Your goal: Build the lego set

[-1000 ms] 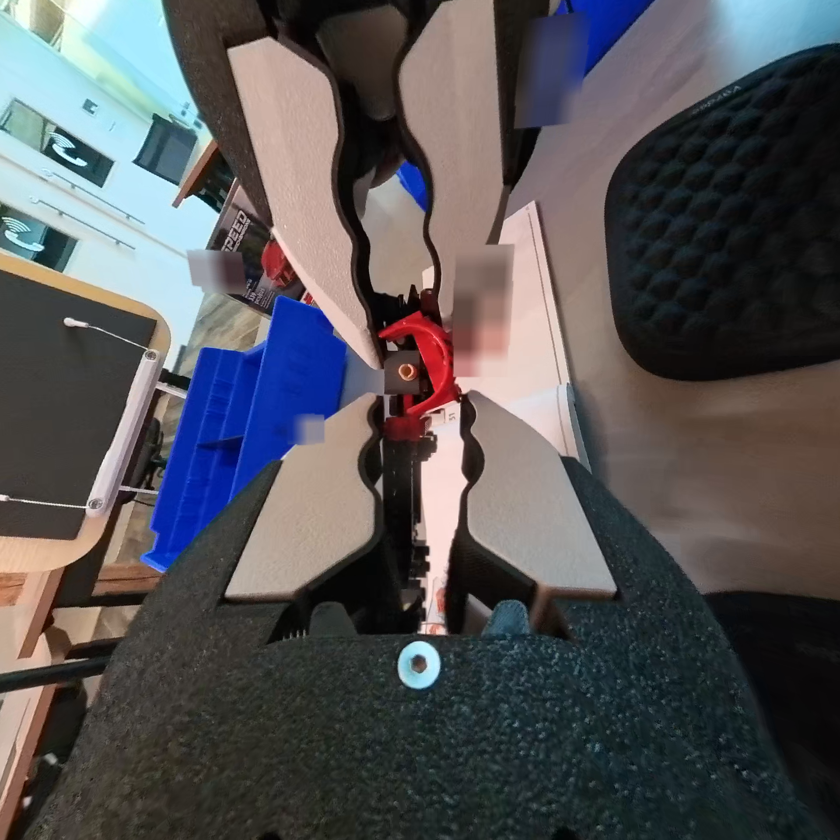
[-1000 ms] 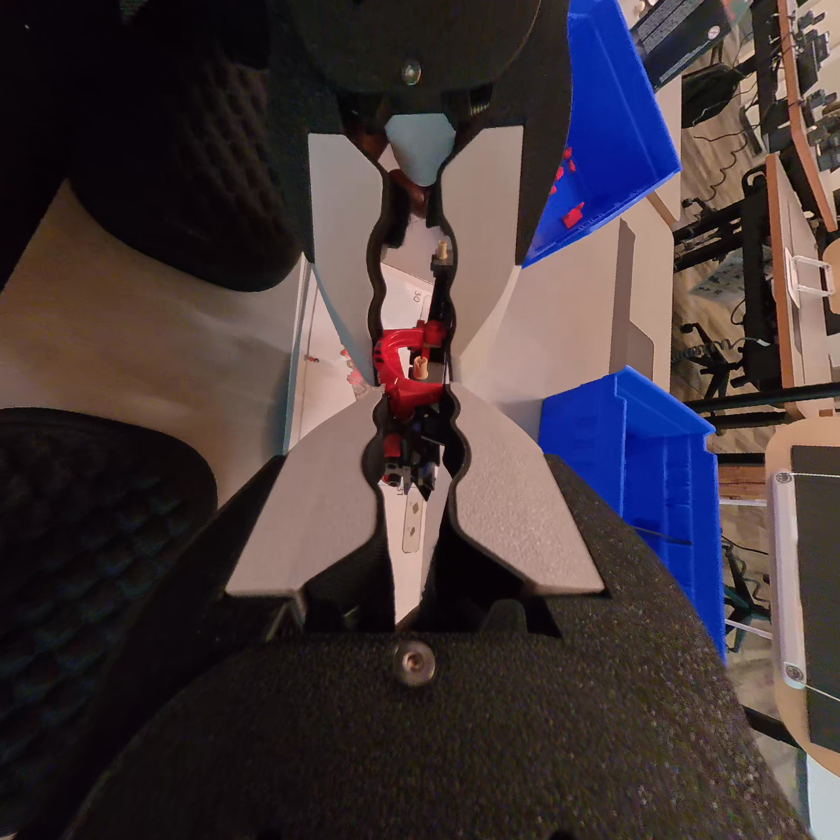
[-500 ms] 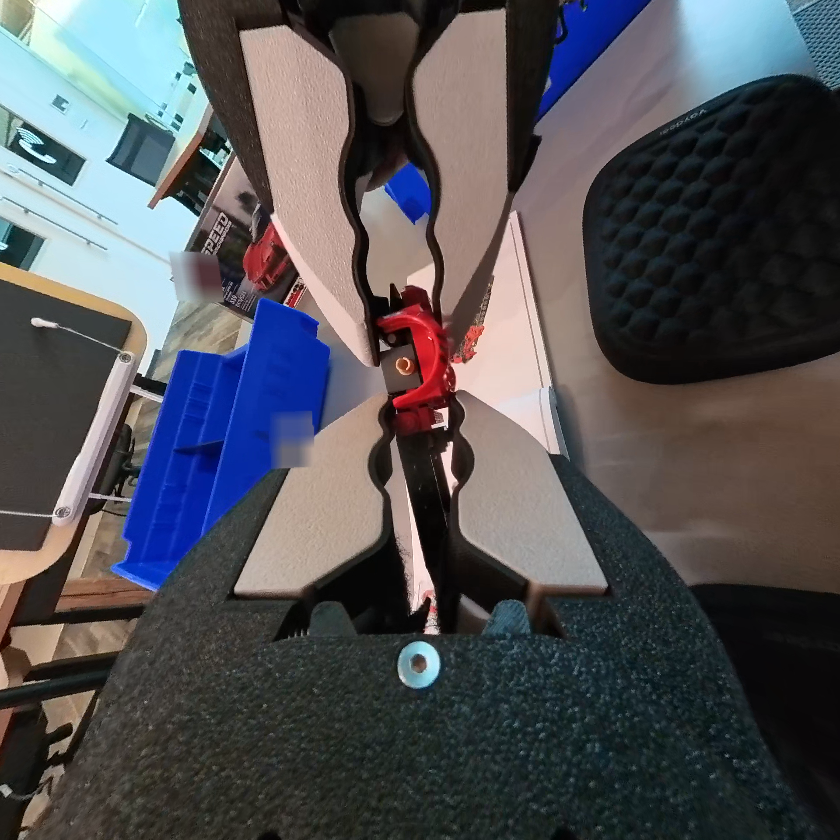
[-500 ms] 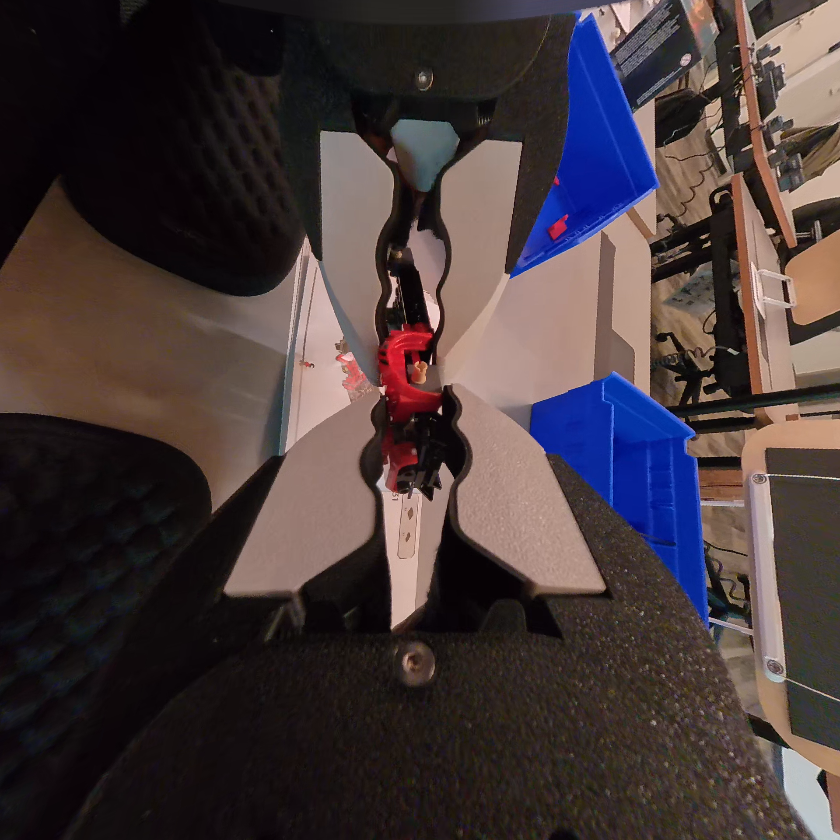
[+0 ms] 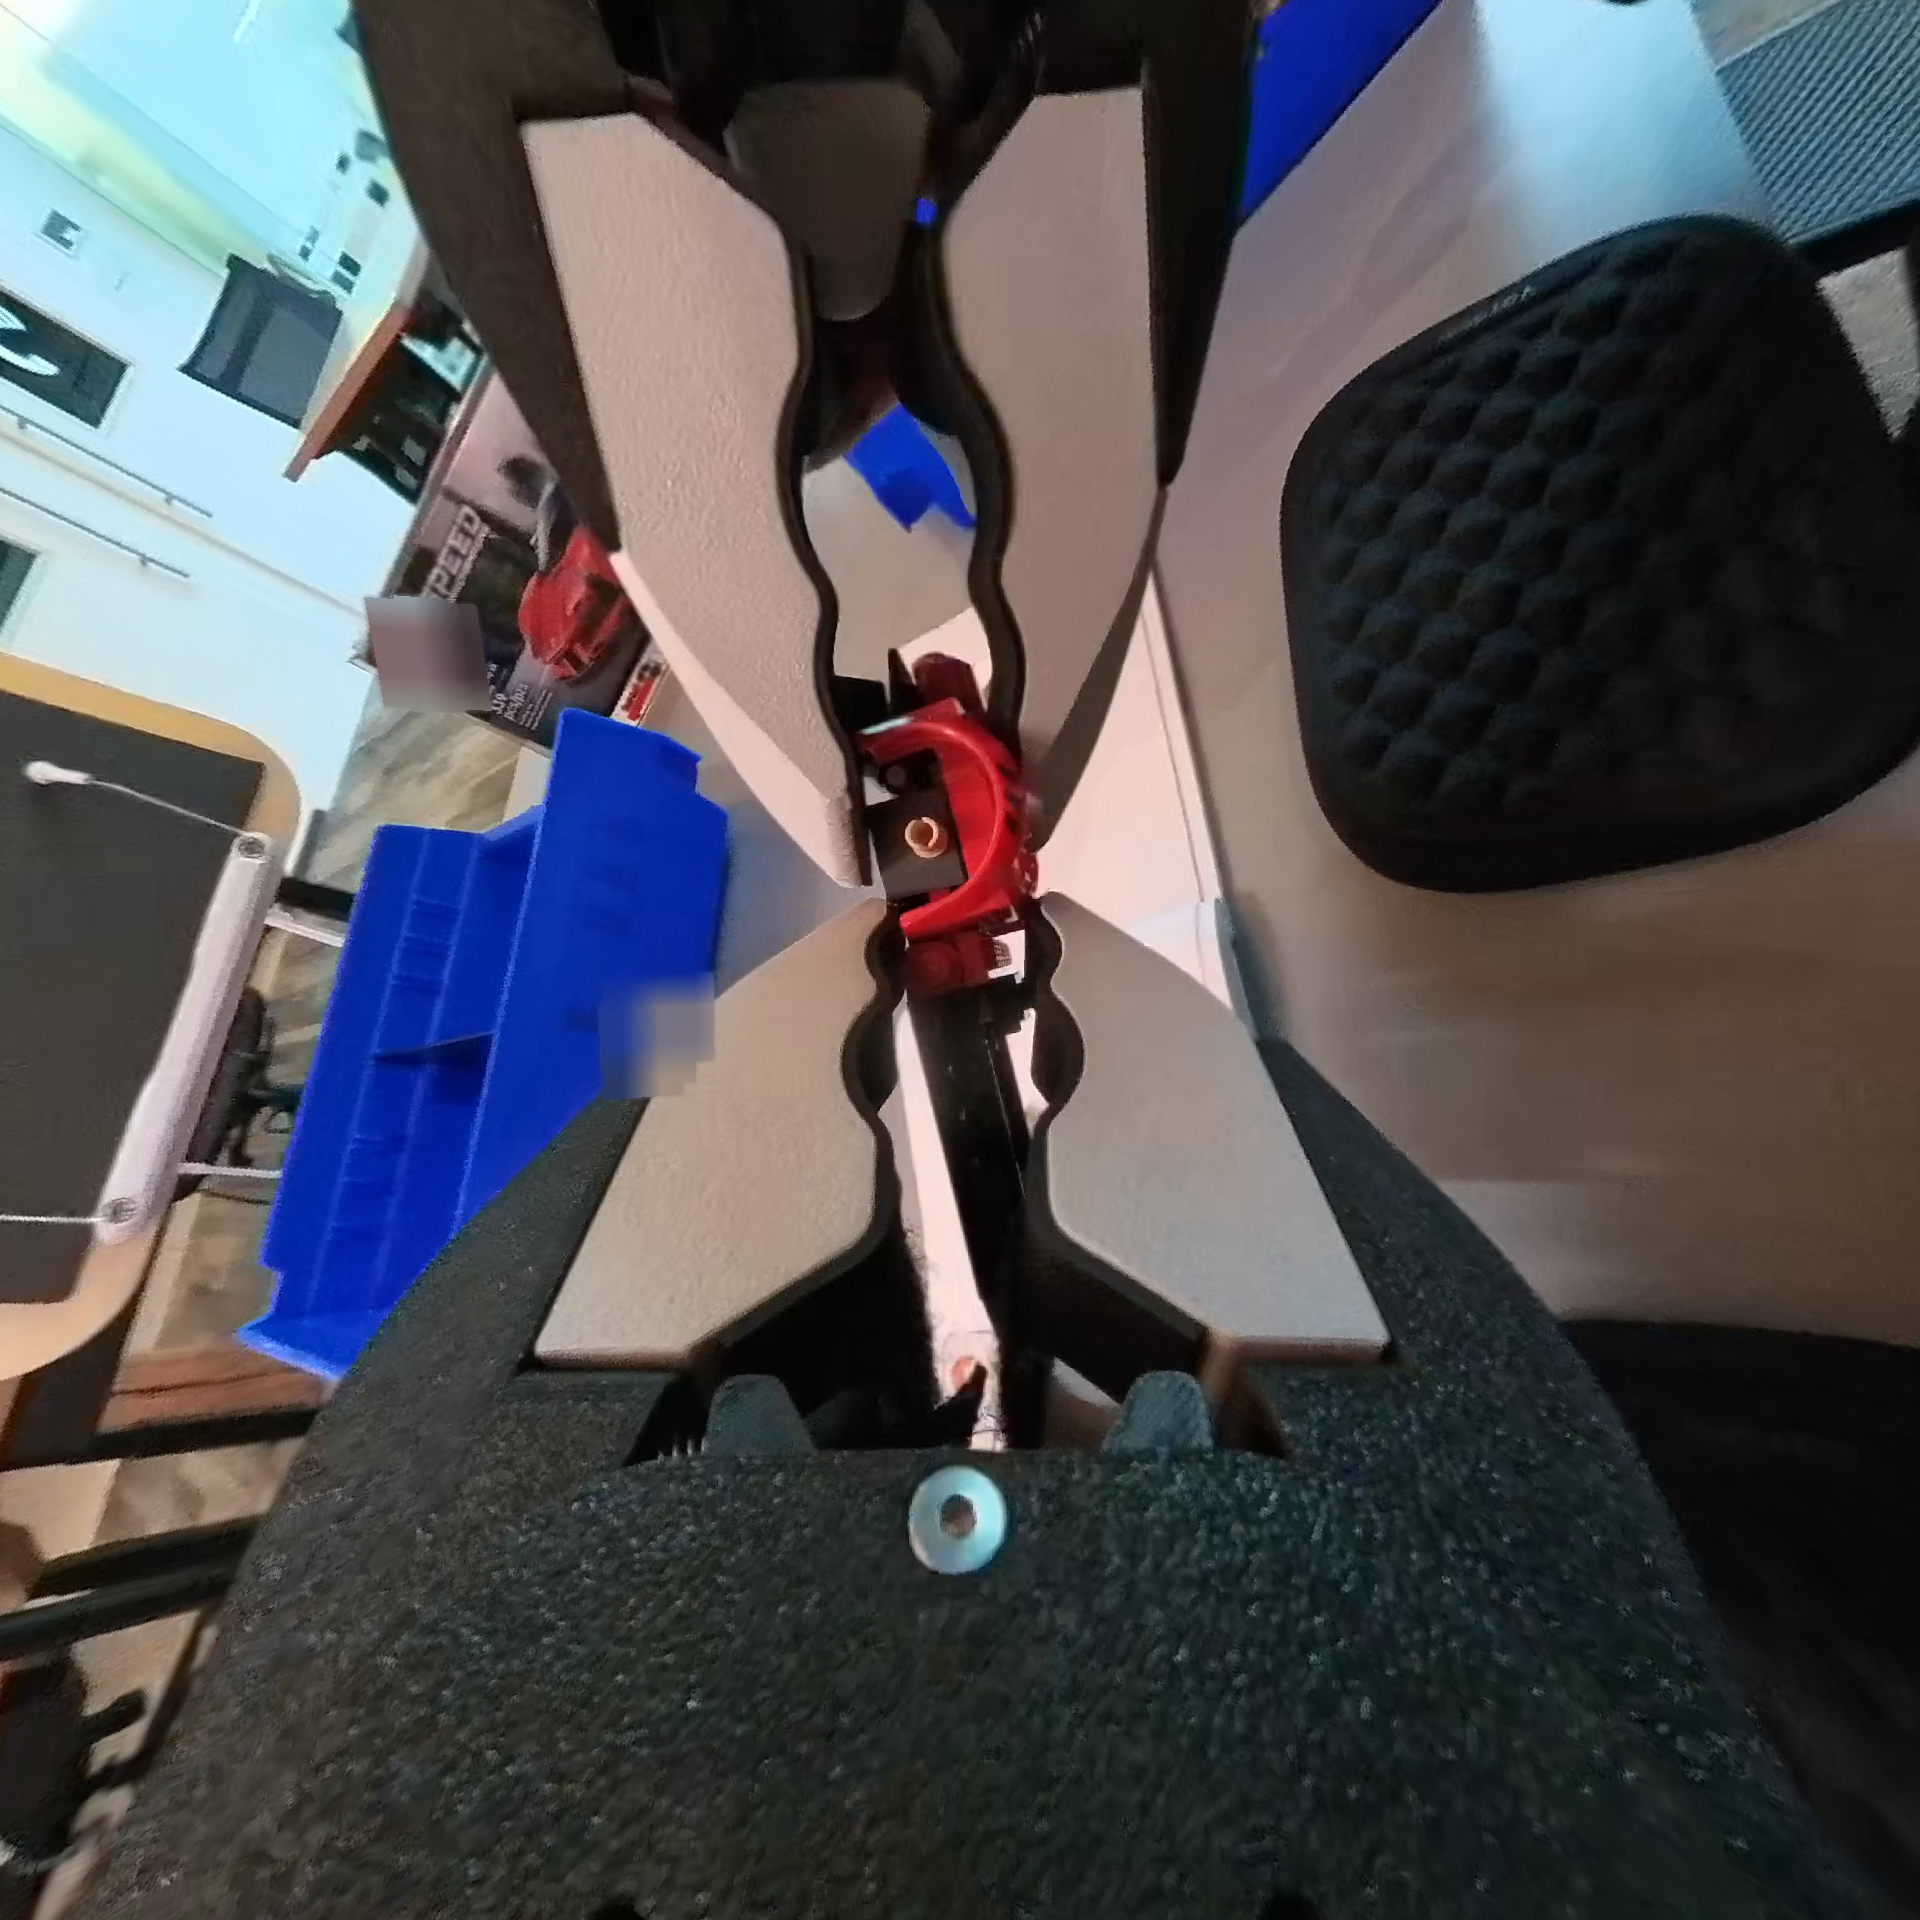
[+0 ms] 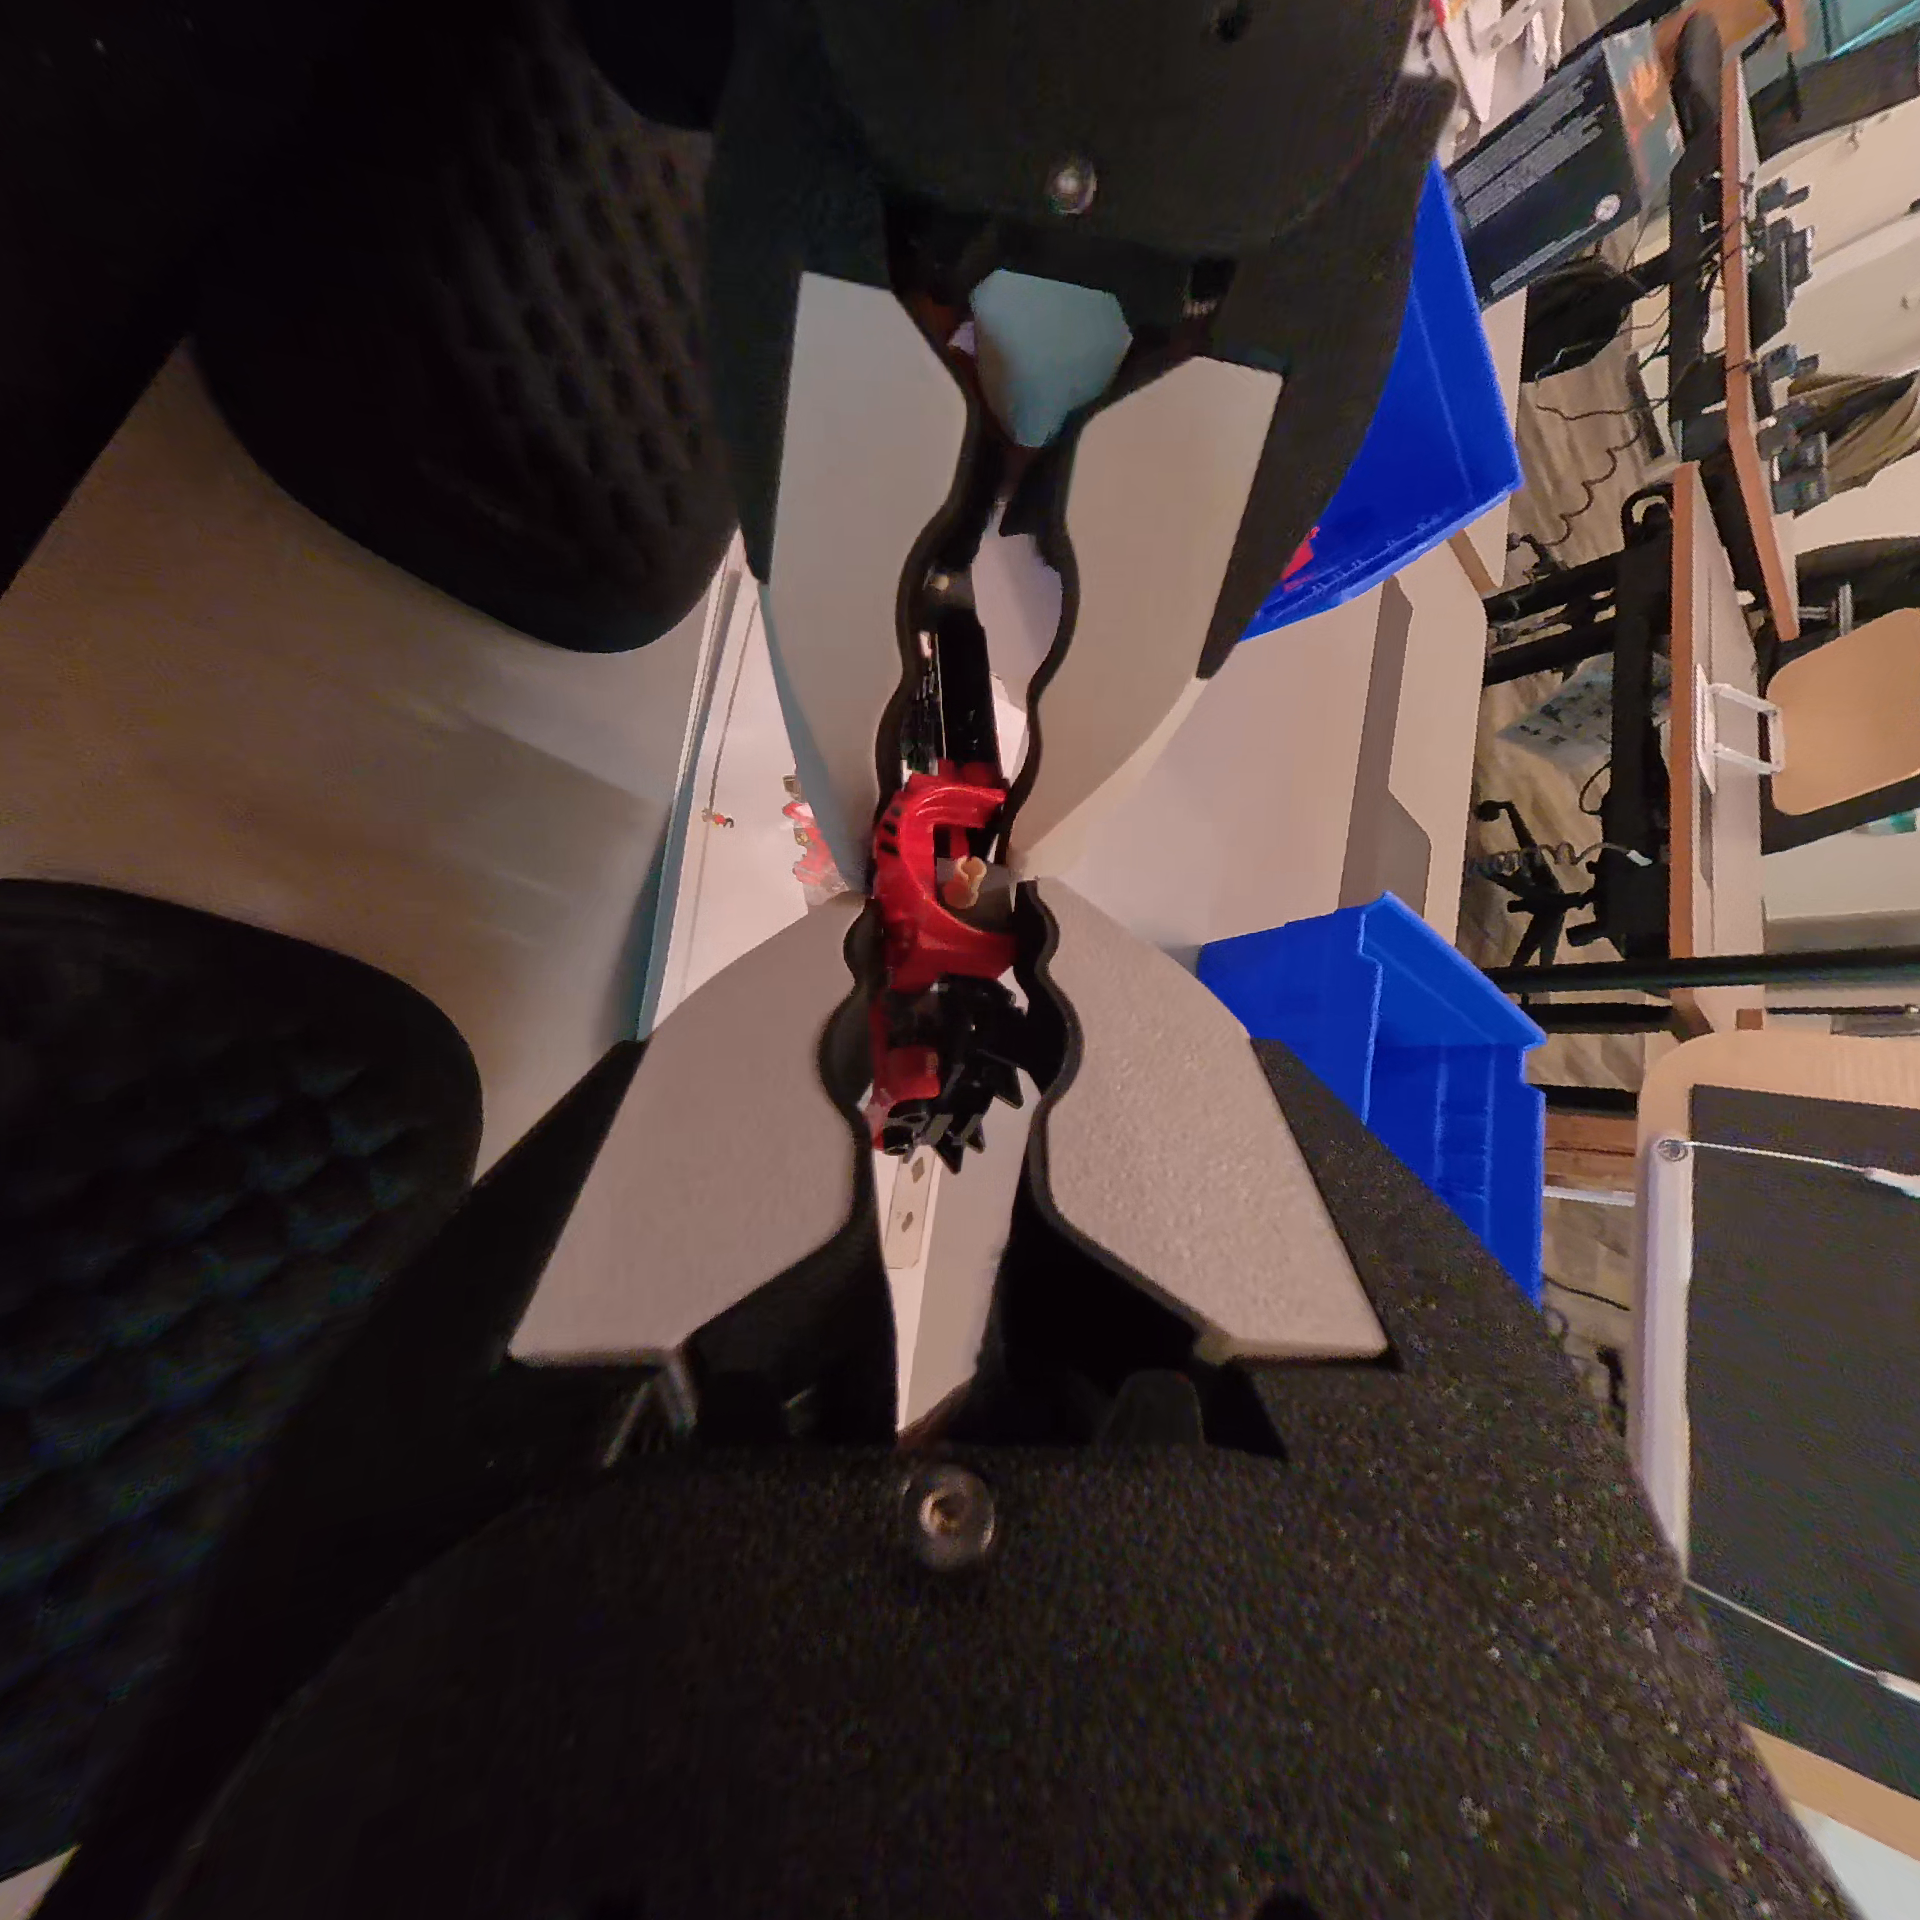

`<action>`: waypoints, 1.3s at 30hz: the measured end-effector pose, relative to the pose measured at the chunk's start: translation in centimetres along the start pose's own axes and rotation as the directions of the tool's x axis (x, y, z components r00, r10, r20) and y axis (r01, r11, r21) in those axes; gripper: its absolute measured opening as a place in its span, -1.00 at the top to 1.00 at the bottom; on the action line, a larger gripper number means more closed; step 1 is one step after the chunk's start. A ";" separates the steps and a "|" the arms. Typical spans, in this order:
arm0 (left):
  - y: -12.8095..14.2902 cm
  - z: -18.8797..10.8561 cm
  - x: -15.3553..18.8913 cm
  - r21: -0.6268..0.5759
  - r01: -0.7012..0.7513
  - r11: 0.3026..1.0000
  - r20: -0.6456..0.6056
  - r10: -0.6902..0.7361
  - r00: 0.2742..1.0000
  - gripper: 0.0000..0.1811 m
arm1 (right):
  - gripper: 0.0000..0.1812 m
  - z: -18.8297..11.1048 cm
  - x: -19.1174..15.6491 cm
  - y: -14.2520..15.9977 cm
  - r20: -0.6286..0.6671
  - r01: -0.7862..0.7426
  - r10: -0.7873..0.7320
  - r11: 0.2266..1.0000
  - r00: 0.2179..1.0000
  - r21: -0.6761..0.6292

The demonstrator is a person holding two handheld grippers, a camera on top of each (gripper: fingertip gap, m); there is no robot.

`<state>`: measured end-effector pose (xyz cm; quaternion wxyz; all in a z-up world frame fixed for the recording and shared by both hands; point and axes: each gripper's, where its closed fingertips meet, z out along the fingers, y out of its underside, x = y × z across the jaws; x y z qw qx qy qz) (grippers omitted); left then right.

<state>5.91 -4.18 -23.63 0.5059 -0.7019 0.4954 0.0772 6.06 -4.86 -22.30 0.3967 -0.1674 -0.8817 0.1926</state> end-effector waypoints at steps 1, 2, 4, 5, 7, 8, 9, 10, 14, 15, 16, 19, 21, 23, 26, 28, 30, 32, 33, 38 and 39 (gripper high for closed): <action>0.0 0.0 0.0 0.009 0.014 1.000 -0.007 -0.014 1.000 0.76 | 0.73 0.0 0.1 0.0 -0.011 0.013 -0.013 1.000 1.000 -0.008; 0.0 0.0 0.0 0.015 0.022 1.000 -0.011 -0.022 1.000 0.76 | 0.73 0.0 0.1 -0.1 -0.022 0.026 -0.027 0.999 0.999 -0.018; 0.0 -0.1 0.2 0.018 0.038 0.999 -0.033 -0.037 0.999 0.76 | 0.73 0.1 -0.1 -0.1 -0.014 0.039 -0.039 0.998 0.999 -0.039; 0.0 -0.1 0.4 0.020 0.045 0.999 -0.044 -0.044 0.998 0.76 | 0.73 0.1 -0.3 -0.1 -0.003 0.036 -0.036 0.998 0.999 -0.048; -0.1 -0.1 0.6 0.029 0.060 0.998 -0.059 -0.058 0.997 0.75 | 0.74 0.0 -0.4 -0.2 0.003 0.038 -0.038 0.998 0.999 -0.047; -0.1 -0.1 0.5 0.032 0.067 0.997 -0.060 -0.065 0.996 0.75 | 0.74 0.0 -0.3 -0.2 -0.003 0.024 -0.024 0.999 1.000 -0.034; -0.1 -0.2 0.4 0.036 0.080 0.996 -0.066 -0.078 0.995 0.74 | 0.74 0.0 -0.1 0.0 -0.002 -0.002 0.002 1.000 1.000 -0.021; -0.1 -0.4 0.3 0.044 0.103 0.994 -0.080 -0.099 0.992 0.68 | 0.74 0.1 0.0 0.5 0.003 -0.045 0.045 0.999 0.999 -0.020; 1.1 -1.2 -0.7 0.063 0.284 0.957 -0.142 -0.273 0.951 0.40 | 0.75 0.1 0.6 2.1 0.098 -0.375 0.365 0.920 0.926 0.116; 1.4 -1.3 -0.9 0.061 0.338 0.939 -0.154 -0.326 0.933 0.31 | 0.75 0.0 0.9 2.2 0.149 -0.492 0.471 0.853 0.870 0.176; 1.7 -1.6 -1.4 0.070 0.387 0.920 -0.151 -0.373 0.915 0.28 | 0.75 -0.1 1.2 2.5 0.214 -0.602 0.564 0.770 0.798 0.213; 2.5 -2.0 -1.8 0.106 0.481 0.870 -0.147 -0.465 0.873 0.36 | 0.75 1.2 0.5 5.6 0.319 -0.798 0.736 0.588 0.597 0.136; 3.8 -1.6 -1.3 0.069 0.495 0.866 -0.134 -0.484 0.865 0.33 | 0.75 2.0 0.1 7.2 0.351 -0.842 0.771 0.528 0.531 0.115; 4.6 -1.1 -0.6 0.043 0.480 0.876 -0.118 -0.472 0.873 0.33 | 0.75 1.8 0.4 8.2 0.344 -0.856 0.787 0.501 0.512 0.128; 4.4 -0.7 0.7 0.056 0.428 0.902 -0.108 -0.420 0.901 0.36 | 0.75 1.0 0.6 9.1 0.259 -0.817 0.775 0.561 0.576 0.135; 4.6 -0.3 1.3 0.053 0.400 0.915 -0.101 -0.394 0.914 0.38 | 0.74 1.1 -0.3 11.5 0.148 -0.817 0.806 0.575 0.574 0.039; 5.0 0.1 1.8 0.039 0.383 0.923 -0.095 -0.379 0.921 0.38 | 0.74 1.6 -1.8 15.4 0.003 -0.839 0.843 0.535 0.537 -0.100; 5.2 0.6 2.4 0.023 0.383 0.923 -0.108 -0.379 0.919 0.39 | 0.74 2.1 -3.6 17.9 -0.081 -0.840 0.846 0.504 0.527 -0.204; 5.2 0.7 2.7 0.020 0.383 0.924 -0.113 -0.378 0.919 0.39 | 0.74 2.3 -4.2 18.6 -0.100 -0.834 0.841 0.500 0.532 -0.233; 5.1 1.1 3.6 0.007 0.413 0.911 -0.132 -0.409 0.903 0.34 | 0.53 2.4 -5.3 19.5 -0.122 -0.845 0.855 0.459 0.504 -0.274; 5.2 1.1 3.7 0.006 0.425 0.905 -0.135 -0.420 0.897 0.34 | 0.48 2.2 -5.3 19.4 -0.111 -0.849 0.863 0.448 0.492 -0.280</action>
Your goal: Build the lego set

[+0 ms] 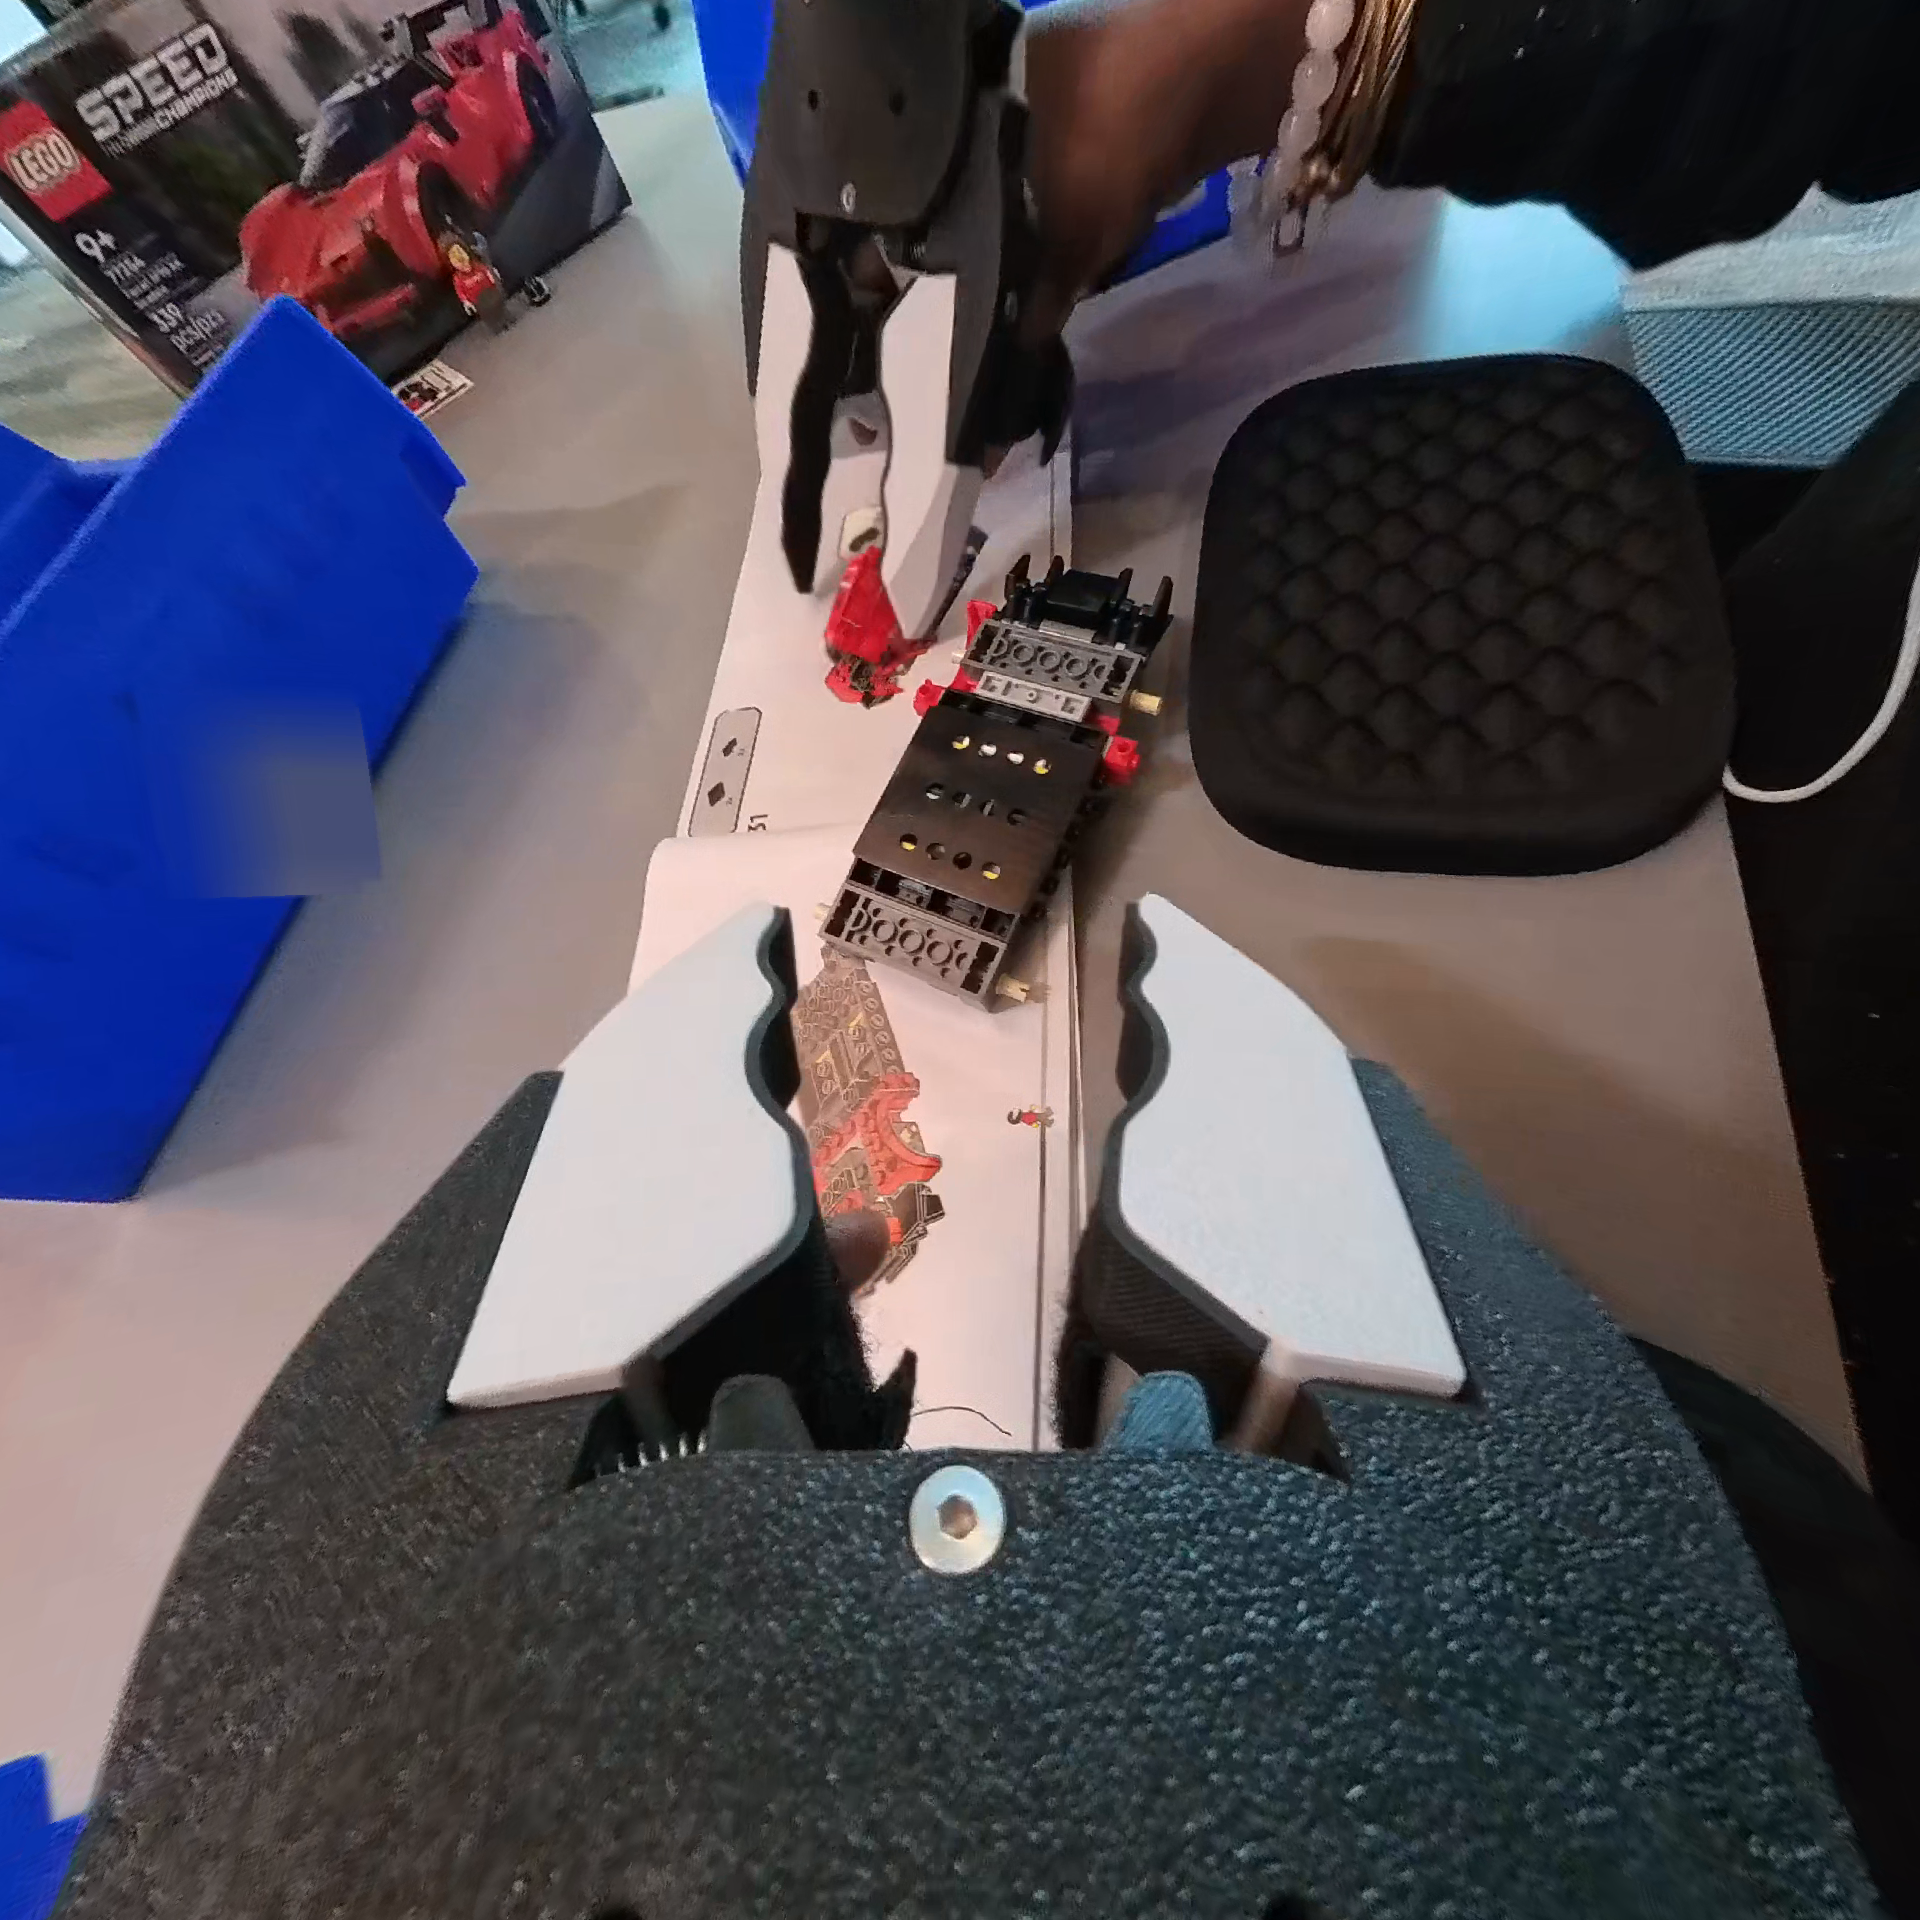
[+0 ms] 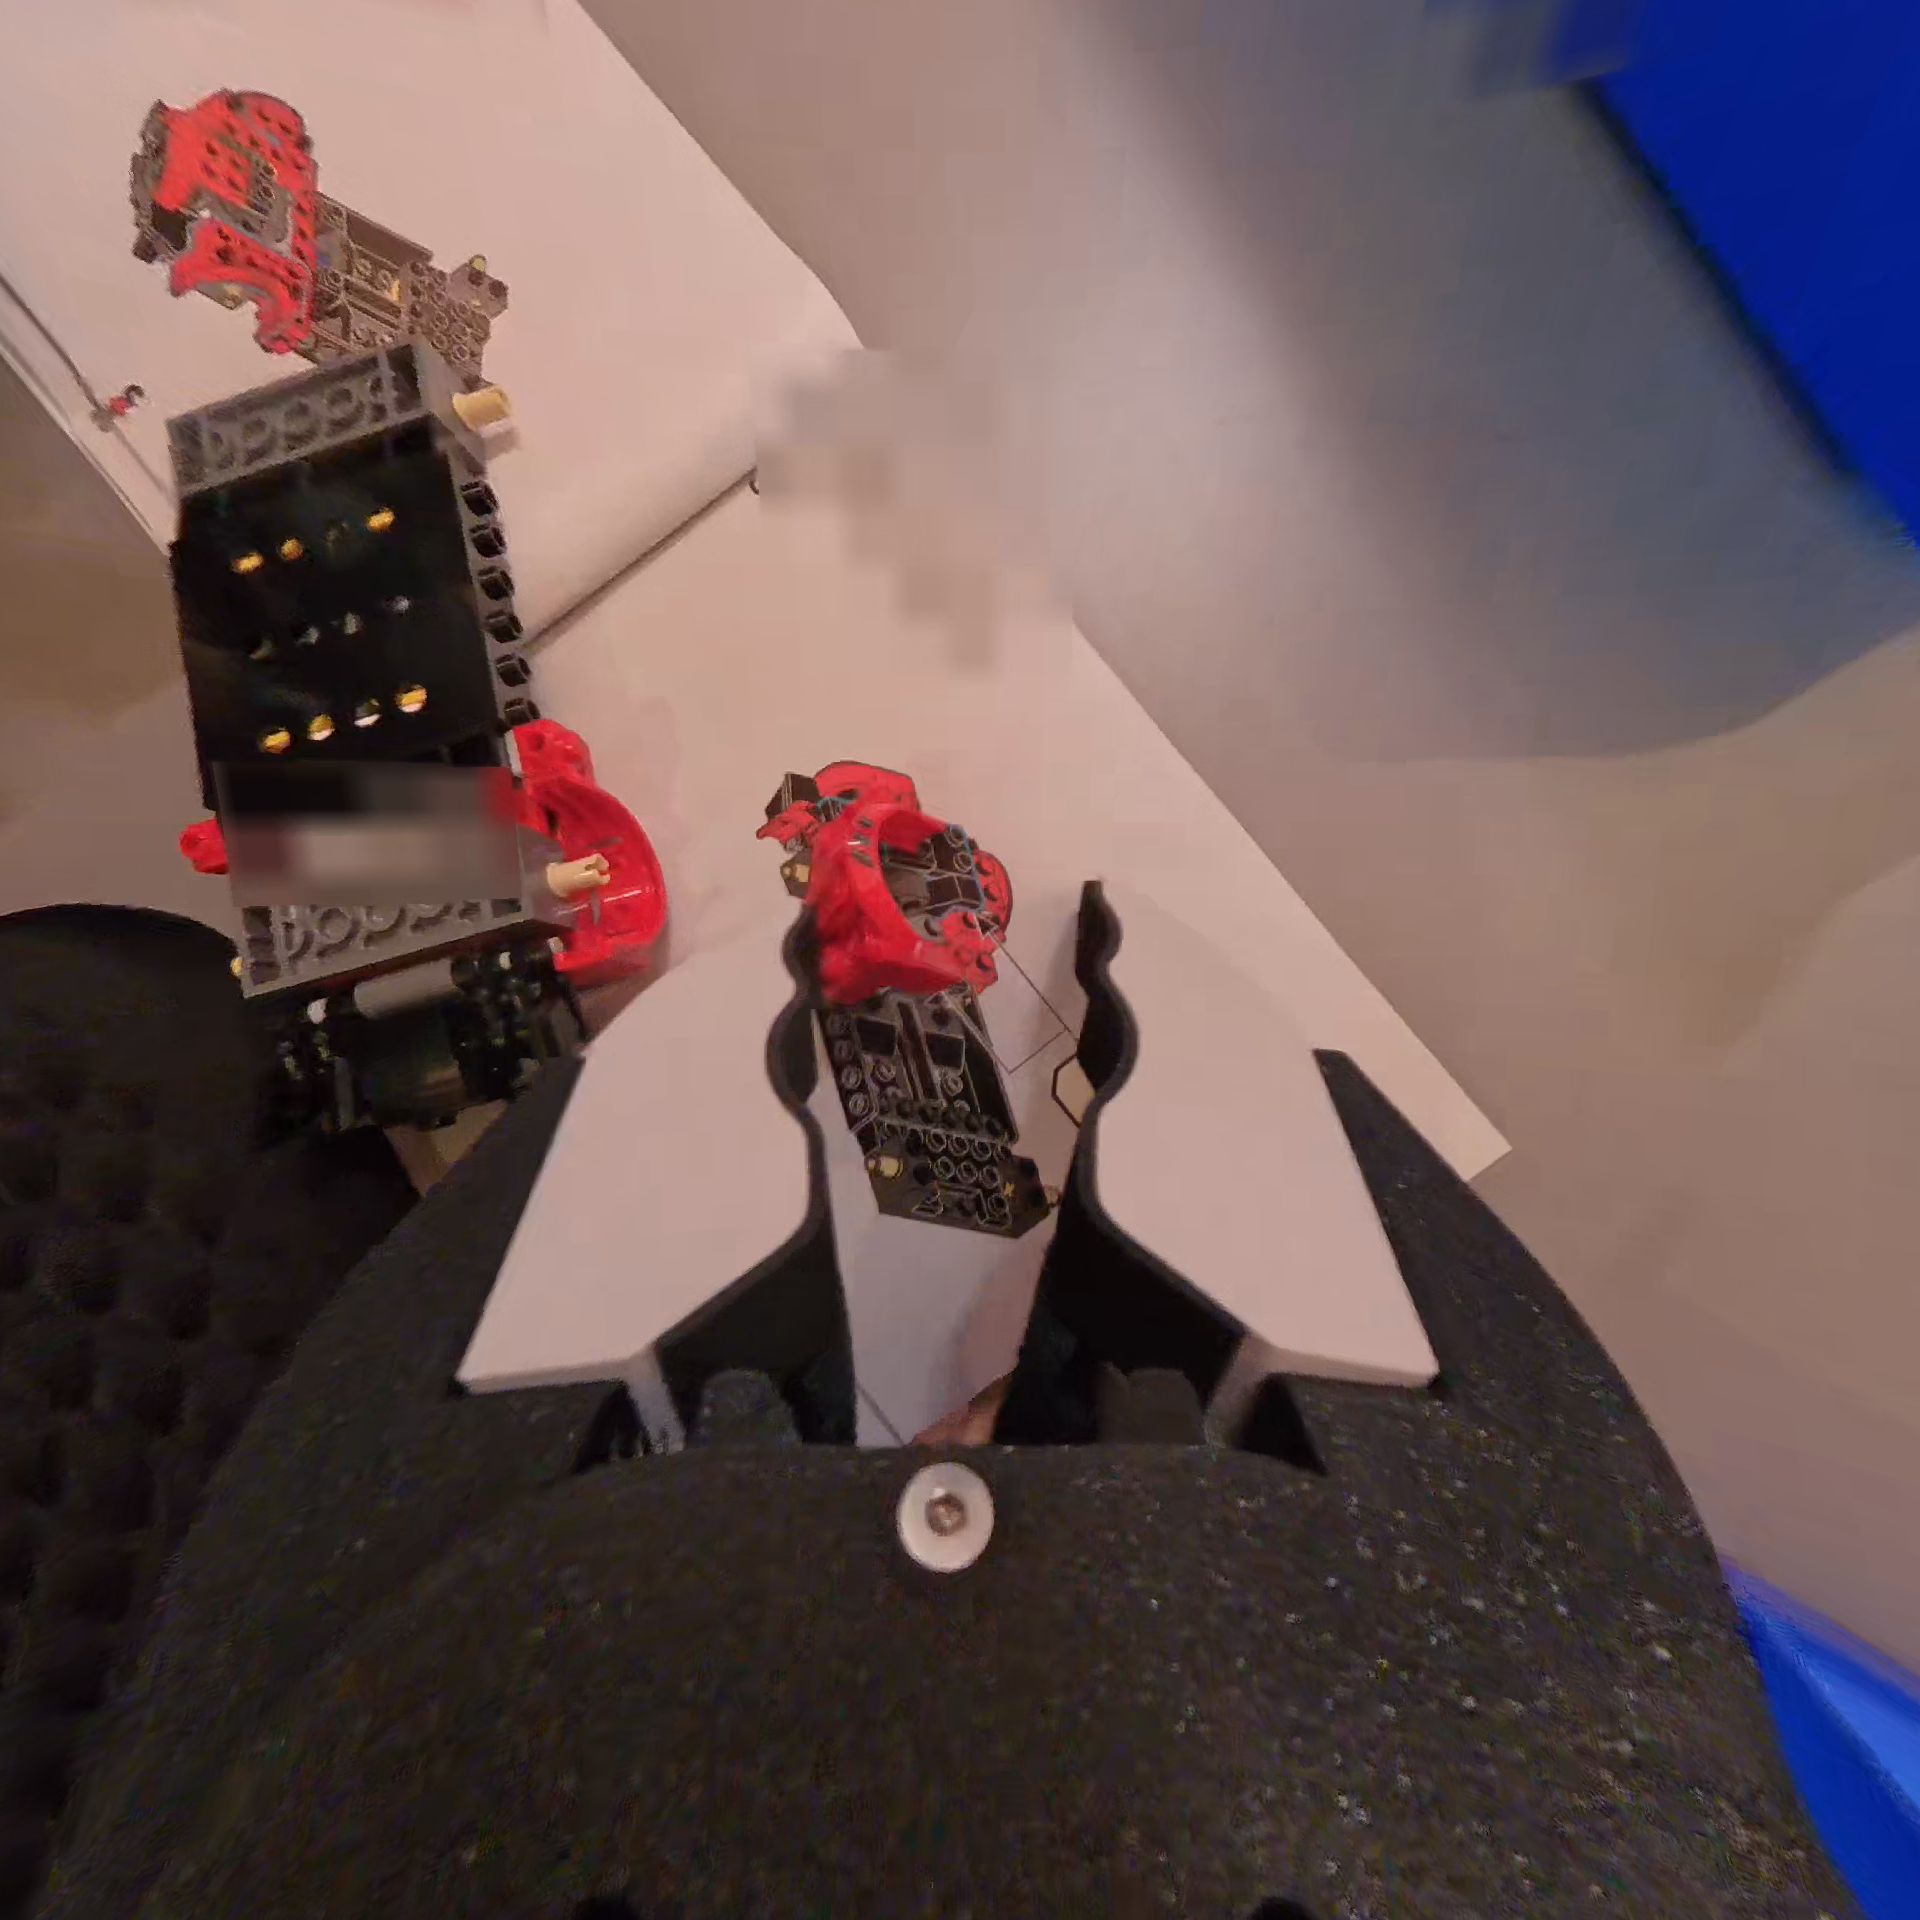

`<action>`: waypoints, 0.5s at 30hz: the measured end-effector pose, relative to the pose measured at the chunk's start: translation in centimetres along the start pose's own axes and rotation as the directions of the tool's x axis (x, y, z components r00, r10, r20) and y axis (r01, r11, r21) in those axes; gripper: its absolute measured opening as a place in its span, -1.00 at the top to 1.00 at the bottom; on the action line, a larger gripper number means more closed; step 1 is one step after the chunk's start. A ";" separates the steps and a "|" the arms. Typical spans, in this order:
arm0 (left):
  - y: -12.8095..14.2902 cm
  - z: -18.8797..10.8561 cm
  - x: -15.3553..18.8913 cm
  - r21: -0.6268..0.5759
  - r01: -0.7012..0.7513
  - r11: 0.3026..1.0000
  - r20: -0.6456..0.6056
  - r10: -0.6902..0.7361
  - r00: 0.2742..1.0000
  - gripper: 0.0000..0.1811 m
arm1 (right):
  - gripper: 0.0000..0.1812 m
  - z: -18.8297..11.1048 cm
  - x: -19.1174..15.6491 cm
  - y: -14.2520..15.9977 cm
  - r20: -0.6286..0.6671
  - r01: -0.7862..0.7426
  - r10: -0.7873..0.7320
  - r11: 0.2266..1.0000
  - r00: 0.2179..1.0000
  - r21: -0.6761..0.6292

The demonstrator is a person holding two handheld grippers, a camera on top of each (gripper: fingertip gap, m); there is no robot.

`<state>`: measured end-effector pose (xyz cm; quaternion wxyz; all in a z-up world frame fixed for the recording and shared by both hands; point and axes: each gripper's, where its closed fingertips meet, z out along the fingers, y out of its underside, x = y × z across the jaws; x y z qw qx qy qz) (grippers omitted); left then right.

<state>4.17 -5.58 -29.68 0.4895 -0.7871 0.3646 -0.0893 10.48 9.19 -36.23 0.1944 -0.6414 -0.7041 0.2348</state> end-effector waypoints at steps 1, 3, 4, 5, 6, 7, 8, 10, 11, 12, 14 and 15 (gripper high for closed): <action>0.1 0.0 0.0 0.005 0.011 1.000 0.002 -0.011 1.000 0.36 | 0.45 -0.3 -0.1 0.1 0.010 -0.009 0.009 1.000 1.000 -0.003; 0.3 0.1 -0.1 0.014 0.030 0.999 0.012 -0.030 0.999 0.38 | 0.39 -1.0 0.1 0.0 0.000 -0.019 0.019 1.000 1.000 0.009; 0.3 0.1 -0.1 0.017 0.036 0.999 0.013 -0.037 0.999 0.39 | 0.38 -1.4 0.0 -0.1 0.000 -0.013 0.013 1.000 1.000 0.021; 0.4 0.2 0.0 0.020 0.039 0.999 0.013 -0.039 0.999 0.40 | 0.35 -1.7 -0.2 -0.2 0.005 -0.007 0.007 1.000 1.000 0.030; 0.4 0.3 0.0 0.021 0.037 0.999 0.013 -0.038 0.999 0.41 | 0.32 -2.0 -0.4 -0.2 0.008 -0.003 0.003 0.999 1.000 0.034; 0.5 0.4 0.1 0.017 0.033 0.999 0.012 -0.033 0.999 0.41 | 0.27 -2.2 -0.7 -0.2 0.013 0.000 -0.001 0.999 1.000 0.036; 0.7 0.5 0.1 0.011 0.028 1.000 0.012 -0.028 1.000 0.42 | 0.23 -2.5 -1.2 -0.3 0.020 0.008 -0.009 0.999 1.000 0.042; 0.9 0.8 0.1 -0.005 0.011 1.000 0.016 -0.011 1.000 0.45 | 0.23 -3.4 -3.2 -1.3 0.060 0.065 -0.070 0.993 0.996 0.094; 1.1 0.9 0.1 -0.012 -0.002 1.000 0.018 0.002 1.000 0.47 | 0.24 -3.8 -4.8 -1.8 0.086 0.106 -0.117 0.987 0.989 0.123; 1.2 1.1 0.1 -0.019 -0.015 1.000 0.020 0.015 1.000 0.49 | 0.26 -4.0 -6.2 -2.0 0.101 0.143 -0.156 0.981 0.983 0.132; 1.4 1.6 0.2 -0.033 -0.038 0.999 0.016 0.039 0.999 0.51 | 0.36 -3.7 -8.6 -1.9 0.100 0.224 -0.236 0.967 0.967 0.120; 1.4 1.8 0.3 -0.039 -0.049 0.998 0.009 0.049 0.999 0.51 | 0.40 -3.3 -9.3 -1.7 0.072 0.267 -0.275 0.958 0.959 0.106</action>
